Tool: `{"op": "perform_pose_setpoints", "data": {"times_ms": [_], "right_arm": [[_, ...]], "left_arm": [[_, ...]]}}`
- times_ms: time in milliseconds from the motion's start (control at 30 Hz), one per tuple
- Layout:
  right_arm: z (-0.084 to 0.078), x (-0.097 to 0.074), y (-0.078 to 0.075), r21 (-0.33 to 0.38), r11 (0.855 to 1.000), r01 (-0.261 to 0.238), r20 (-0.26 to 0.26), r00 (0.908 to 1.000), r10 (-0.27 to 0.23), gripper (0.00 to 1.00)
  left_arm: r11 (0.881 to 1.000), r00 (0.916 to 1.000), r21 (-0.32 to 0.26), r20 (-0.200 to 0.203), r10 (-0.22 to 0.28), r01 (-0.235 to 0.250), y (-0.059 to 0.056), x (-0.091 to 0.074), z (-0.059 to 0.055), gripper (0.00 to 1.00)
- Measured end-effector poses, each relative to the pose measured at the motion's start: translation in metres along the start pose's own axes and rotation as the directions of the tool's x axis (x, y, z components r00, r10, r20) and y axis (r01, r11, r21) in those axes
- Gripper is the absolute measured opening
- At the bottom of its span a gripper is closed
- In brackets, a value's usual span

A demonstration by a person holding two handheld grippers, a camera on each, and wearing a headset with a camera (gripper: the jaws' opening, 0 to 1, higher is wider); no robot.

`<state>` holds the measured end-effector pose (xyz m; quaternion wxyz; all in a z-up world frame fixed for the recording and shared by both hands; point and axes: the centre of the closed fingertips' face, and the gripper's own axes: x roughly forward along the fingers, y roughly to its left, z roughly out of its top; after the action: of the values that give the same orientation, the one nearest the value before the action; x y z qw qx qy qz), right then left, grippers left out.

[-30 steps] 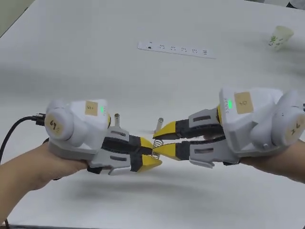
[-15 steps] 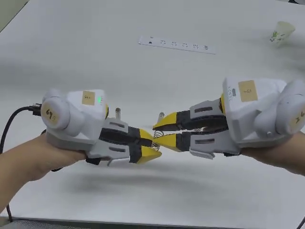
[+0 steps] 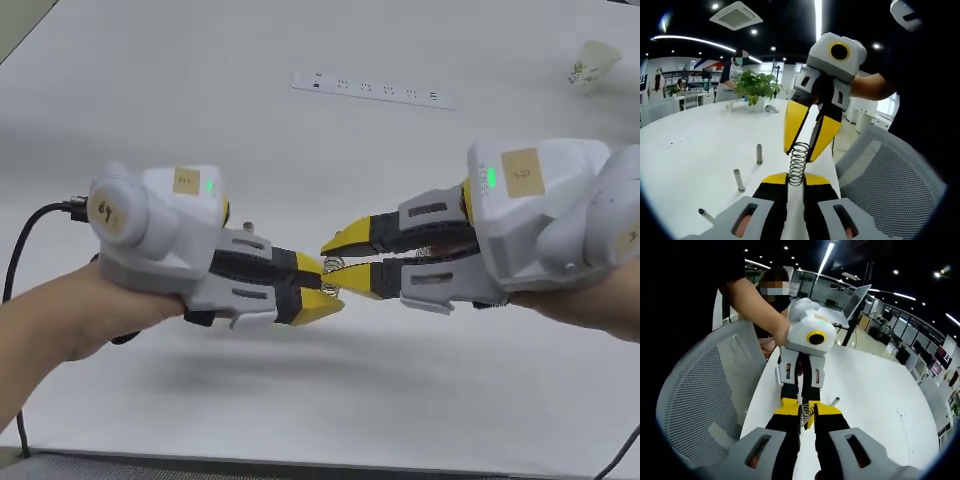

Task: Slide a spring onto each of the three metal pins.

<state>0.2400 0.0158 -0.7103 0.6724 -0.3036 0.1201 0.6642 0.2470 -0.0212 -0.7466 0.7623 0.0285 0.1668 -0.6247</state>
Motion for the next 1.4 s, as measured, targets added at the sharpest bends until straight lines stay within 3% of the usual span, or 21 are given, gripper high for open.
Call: {"op": "perform_pose_setpoints", "data": {"times_ms": [233,300,467,633,867,1200,1333,1400], "right_arm": [[-0.001,0.000,0.000,-0.004,1.000,0.003,-0.007,1.0000,-0.003,0.07],[-0.002,0.000,0.000,-0.009,1.000,0.006,-0.009,0.9999,-0.006,0.07],[-0.001,0.000,-0.002,-0.007,1.000,0.018,-0.005,0.9998,-0.018,0.07],[-0.002,0.000,-0.008,-0.004,0.999,0.038,-0.002,0.9993,-0.038,0.07],[-0.004,0.000,-0.010,0.005,0.999,0.046,0.004,0.9989,-0.046,0.07],[-0.005,0.000,-0.014,0.007,0.998,0.063,0.002,0.9980,-0.063,0.07],[-0.009,-0.001,-0.019,0.014,0.997,0.079,-0.004,0.9968,-0.079,0.07],[-0.012,-0.001,-0.021,0.015,0.996,0.086,-0.010,0.9962,-0.086,0.07]], "left_arm": [[1.000,0.9998,-0.018,0.014,0.010,-0.010,0.001,0.000,0.004,0.06],[1.000,0.9995,-0.018,0.019,0.026,-0.026,0.004,-0.001,0.005,0.12],[0.999,0.9991,-0.016,0.009,0.041,-0.041,0.008,-0.004,0.003,0.17],[0.997,0.9974,-0.025,0.011,0.071,-0.071,0.012,-0.015,0.004,0.31],[0.993,0.9933,-0.022,-0.010,0.115,-0.115,0.021,-0.029,-0.004,0.33],[0.991,0.9912,-0.015,-0.015,0.132,-0.132,0.022,-0.031,-0.005,0.40],[0.987,0.9870,-0.025,-0.031,0.157,-0.158,0.026,-0.037,-0.008,0.41],[0.985,0.9847,-0.022,-0.018,0.173,-0.174,0.029,-0.045,-0.006,0.41]]}}
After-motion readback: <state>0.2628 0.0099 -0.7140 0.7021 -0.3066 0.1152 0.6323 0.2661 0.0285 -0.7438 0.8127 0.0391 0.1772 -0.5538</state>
